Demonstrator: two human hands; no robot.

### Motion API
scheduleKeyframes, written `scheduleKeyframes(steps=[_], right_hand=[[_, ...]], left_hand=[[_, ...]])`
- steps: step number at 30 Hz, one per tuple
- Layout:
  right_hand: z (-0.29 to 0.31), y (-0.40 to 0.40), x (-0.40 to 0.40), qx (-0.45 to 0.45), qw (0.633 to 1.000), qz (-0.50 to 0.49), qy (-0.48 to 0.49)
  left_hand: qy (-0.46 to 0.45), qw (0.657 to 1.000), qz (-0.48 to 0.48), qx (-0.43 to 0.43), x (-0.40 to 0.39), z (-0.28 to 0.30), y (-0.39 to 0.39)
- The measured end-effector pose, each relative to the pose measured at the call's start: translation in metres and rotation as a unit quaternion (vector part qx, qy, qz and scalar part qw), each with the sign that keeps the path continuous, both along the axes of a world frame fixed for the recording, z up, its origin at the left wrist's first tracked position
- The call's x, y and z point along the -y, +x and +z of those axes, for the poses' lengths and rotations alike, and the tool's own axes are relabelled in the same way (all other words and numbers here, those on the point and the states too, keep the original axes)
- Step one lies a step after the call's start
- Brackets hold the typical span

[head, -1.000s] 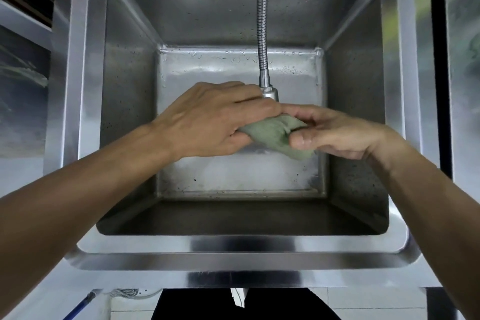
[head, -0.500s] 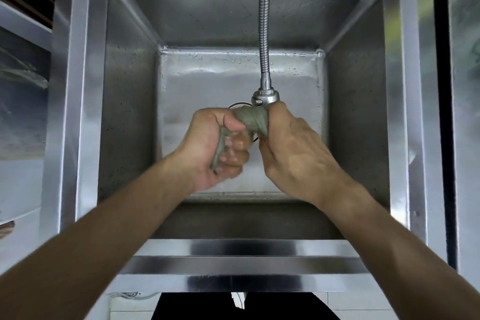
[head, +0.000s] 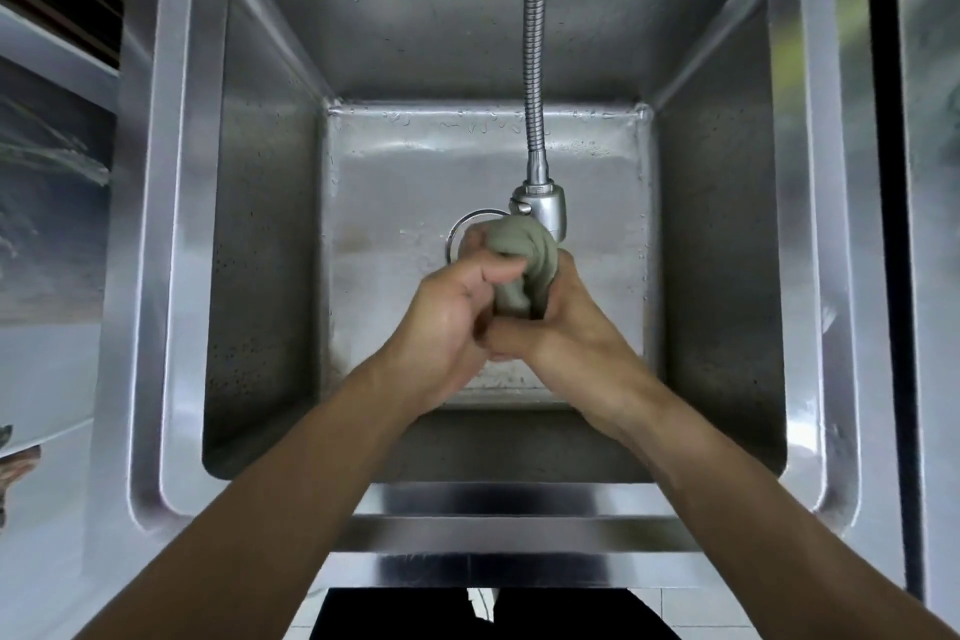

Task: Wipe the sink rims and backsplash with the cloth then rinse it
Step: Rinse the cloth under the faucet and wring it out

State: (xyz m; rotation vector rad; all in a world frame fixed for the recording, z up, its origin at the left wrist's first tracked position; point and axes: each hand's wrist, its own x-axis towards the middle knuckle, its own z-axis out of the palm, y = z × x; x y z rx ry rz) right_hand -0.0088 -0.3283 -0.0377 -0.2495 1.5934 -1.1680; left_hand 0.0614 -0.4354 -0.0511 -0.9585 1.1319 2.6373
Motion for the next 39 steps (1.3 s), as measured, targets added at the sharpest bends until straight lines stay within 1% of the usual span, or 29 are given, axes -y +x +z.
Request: scheduleKeyframes(steps=[2,3,4,5,6,7,8,10,12,14,15,17,18,19,20,21,22,23,24,25,26,29,32,33,35,36,37,38,39], right_hand=[[0.002,-0.007,-0.003,-0.023,0.999,0.028,-0.014],[0.004,-0.01,-0.006,-0.051,0.997,0.061,-0.011],[0.006,-0.014,-0.01,-0.113,0.988,0.108,0.002],[0.006,-0.019,-0.015,-0.217,0.96,0.174,0.024],[0.003,-0.022,-0.019,-0.327,0.913,0.24,0.04],[0.0,-0.024,-0.021,-0.419,0.862,0.285,0.032],[-0.002,-0.023,-0.02,-0.481,0.818,0.316,0.004],[-0.004,-0.026,-0.013,-0.557,0.749,0.358,-0.034],[-0.006,-0.033,-0.005,-0.612,0.691,0.383,-0.037],[-0.009,-0.039,0.003,-0.629,0.673,0.387,-0.029],[-0.013,-0.04,0.005,-0.639,0.663,0.39,-0.024],[-0.015,-0.039,0.008,-0.662,0.628,0.408,0.0],[-0.015,-0.037,0.011,-0.666,0.613,0.424,0.03],[-0.013,-0.035,0.015,-0.656,0.608,0.441,0.071],[-0.013,-0.032,0.019,-0.636,0.615,0.452,0.113],[-0.013,-0.03,0.022,-0.608,0.63,0.46,0.15],[-0.013,-0.028,0.026,-0.584,0.649,0.455,0.176],[-0.015,-0.027,0.03,-0.565,0.666,0.445,0.199],[-0.015,-0.026,0.034,-0.55,0.682,0.431,0.218],[-0.015,-0.025,0.038,-0.532,0.7,0.416,0.232],[-0.015,-0.025,0.04,-0.508,0.721,0.403,0.243],[-0.017,-0.021,0.043,-0.389,0.804,0.36,0.271],[-0.023,-0.018,0.044,-0.258,0.874,0.314,0.266],[-0.026,-0.019,0.043,-0.216,0.888,0.312,0.261],[-0.029,-0.018,0.04,-0.123,0.899,0.319,0.272],[-0.031,-0.018,0.039,-0.074,0.904,0.315,0.279],[-0.036,-0.016,0.037,-0.042,0.91,0.304,0.279],[-0.039,-0.015,0.035,-0.031,0.916,0.293,0.273],[-0.043,-0.014,0.033,-0.048,0.922,0.282,0.261]], left_hand=[[-0.018,0.999,-0.048,-0.01,0.0,-0.001,0.01],[-0.017,0.997,-0.072,-0.013,0.006,0.0,0.016],[-0.001,0.995,-0.095,-0.007,0.017,0.0,0.022],[0.032,0.992,-0.119,0.009,0.029,-0.002,0.027],[0.065,0.986,-0.154,0.027,0.042,-0.005,0.03],[0.087,0.974,-0.207,0.04,0.052,-0.007,0.03],[0.094,0.955,-0.277,0.042,0.058,-0.01,0.027],[0.085,0.905,-0.416,0.022,0.058,-0.015,0.015],[0.094,0.872,-0.48,0.02,0.058,-0.018,0.0],[0.097,0.861,-0.497,0.048,0.063,-0.019,-0.013],[0.078,0.855,-0.51,0.057,0.065,-0.018,-0.018],[0.016,0.833,-0.547,0.077,0.065,-0.015,-0.023],[-0.035,0.822,-0.56,0.096,0.062,-0.014,-0.025],[-0.105,0.812,-0.562,0.119,0.057,-0.013,-0.028],[-0.192,0.797,-0.556,0.137,0.051,-0.014,-0.03],[-0.288,0.767,-0.555,0.145,0.045,-0.014,-0.033],[-0.389,0.717,-0.561,0.142,0.04,-0.013,-0.035],[-0.484,0.655,-0.564,0.137,0.036,-0.011,-0.036],[-0.558,0.6,-0.555,0.139,0.034,-0.01,-0.035],[-0.611,0.559,-0.542,0.143,0.034,-0.009,-0.033],[-0.651,0.526,-0.527,0.145,0.034,-0.01,-0.03],[-0.736,0.444,-0.499,0.113,0.035,-0.019,-0.02],[-0.774,0.392,-0.49,0.085,0.037,-0.027,-0.011],[-0.783,0.378,-0.489,0.064,0.037,-0.032,-0.008],[-0.796,0.339,-0.501,0.032,0.038,-0.043,-0.002],[-0.812,0.325,-0.485,0.011,0.038,-0.051,0.002],[-0.826,0.318,-0.466,-0.01,0.038,-0.056,0.005],[-0.835,0.316,-0.45,-0.027,0.038,-0.057,0.005],[-0.831,0.335,-0.443,-0.035,0.037,-0.056,0.006]])
